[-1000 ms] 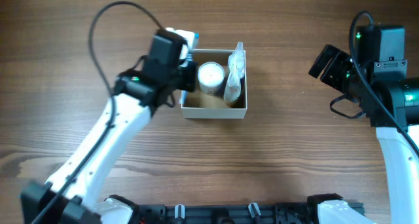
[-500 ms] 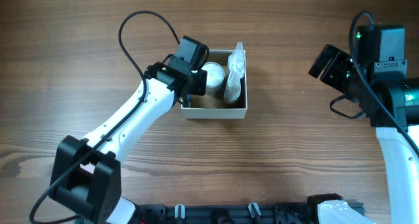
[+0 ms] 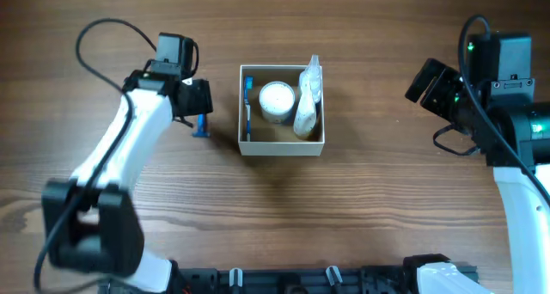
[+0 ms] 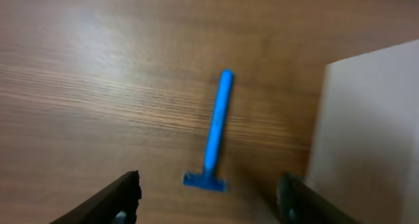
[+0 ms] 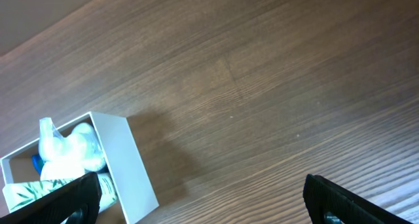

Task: Pack container
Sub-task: 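Grasp the blue razor with the left gripper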

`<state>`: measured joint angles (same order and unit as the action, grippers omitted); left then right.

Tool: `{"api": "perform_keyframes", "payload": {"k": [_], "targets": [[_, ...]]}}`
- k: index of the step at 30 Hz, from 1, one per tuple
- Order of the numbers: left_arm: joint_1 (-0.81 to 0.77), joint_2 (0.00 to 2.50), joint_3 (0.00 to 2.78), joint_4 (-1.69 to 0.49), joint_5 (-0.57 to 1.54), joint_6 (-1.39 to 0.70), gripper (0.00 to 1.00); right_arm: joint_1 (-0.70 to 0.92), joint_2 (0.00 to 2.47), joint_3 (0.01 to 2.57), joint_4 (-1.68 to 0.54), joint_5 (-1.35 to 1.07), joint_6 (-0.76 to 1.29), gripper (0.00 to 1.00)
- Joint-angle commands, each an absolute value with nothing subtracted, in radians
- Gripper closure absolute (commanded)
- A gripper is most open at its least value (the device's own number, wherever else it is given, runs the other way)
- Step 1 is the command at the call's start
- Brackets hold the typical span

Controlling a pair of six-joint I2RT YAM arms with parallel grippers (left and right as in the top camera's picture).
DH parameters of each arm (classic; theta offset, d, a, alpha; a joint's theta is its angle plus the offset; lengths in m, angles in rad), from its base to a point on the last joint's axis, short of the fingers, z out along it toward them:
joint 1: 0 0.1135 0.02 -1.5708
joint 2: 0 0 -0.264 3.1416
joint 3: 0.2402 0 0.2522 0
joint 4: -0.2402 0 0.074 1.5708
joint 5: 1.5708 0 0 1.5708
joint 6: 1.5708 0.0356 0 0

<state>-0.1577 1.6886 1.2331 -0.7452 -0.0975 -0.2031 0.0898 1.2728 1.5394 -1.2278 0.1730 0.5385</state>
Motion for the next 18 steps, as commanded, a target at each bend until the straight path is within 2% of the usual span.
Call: {"api": "perform_keyframes", "payload": {"k": [1, 5, 6, 7, 12, 14, 18], "targets": [[-0.133, 1.859, 1.21, -0.668, -0.038, -0.107, 0.34, 0.086, 1.277, 1.543, -1.227, 0.176, 0.552, 0.0], [-0.133, 1.933, 1.21, -0.593, -0.037, -0.081, 0.34, 0.086, 1.277, 1.543, -1.227, 0.176, 0.552, 0.0], [-0.133, 1.945, 1.21, -0.582, -0.037, -0.081, 0.37, 0.086, 1.277, 1.543, -1.227, 0.176, 0.552, 0.0], [-0.133, 1.956, 1.21, -0.577, -0.037, -0.081, 0.41, 0.086, 1.277, 1.543, -1.227, 0.176, 0.552, 0.0], [-0.133, 1.975, 1.211, -0.588, -0.038, -0.082, 0.78, 0.086, 1.277, 1.543, -1.227, 0.176, 0.552, 0.0], [-0.133, 1.972, 1.211, -0.608, -0.038, -0.081, 0.88, 0.086, 1.277, 1.543, -1.227, 0.176, 0.552, 0.0], [-0.134, 1.876, 1.267, -0.721, -0.042, -0.088, 0.94, 0.086, 1.277, 1.543, -1.227, 0.176, 0.552, 0.0]]}}
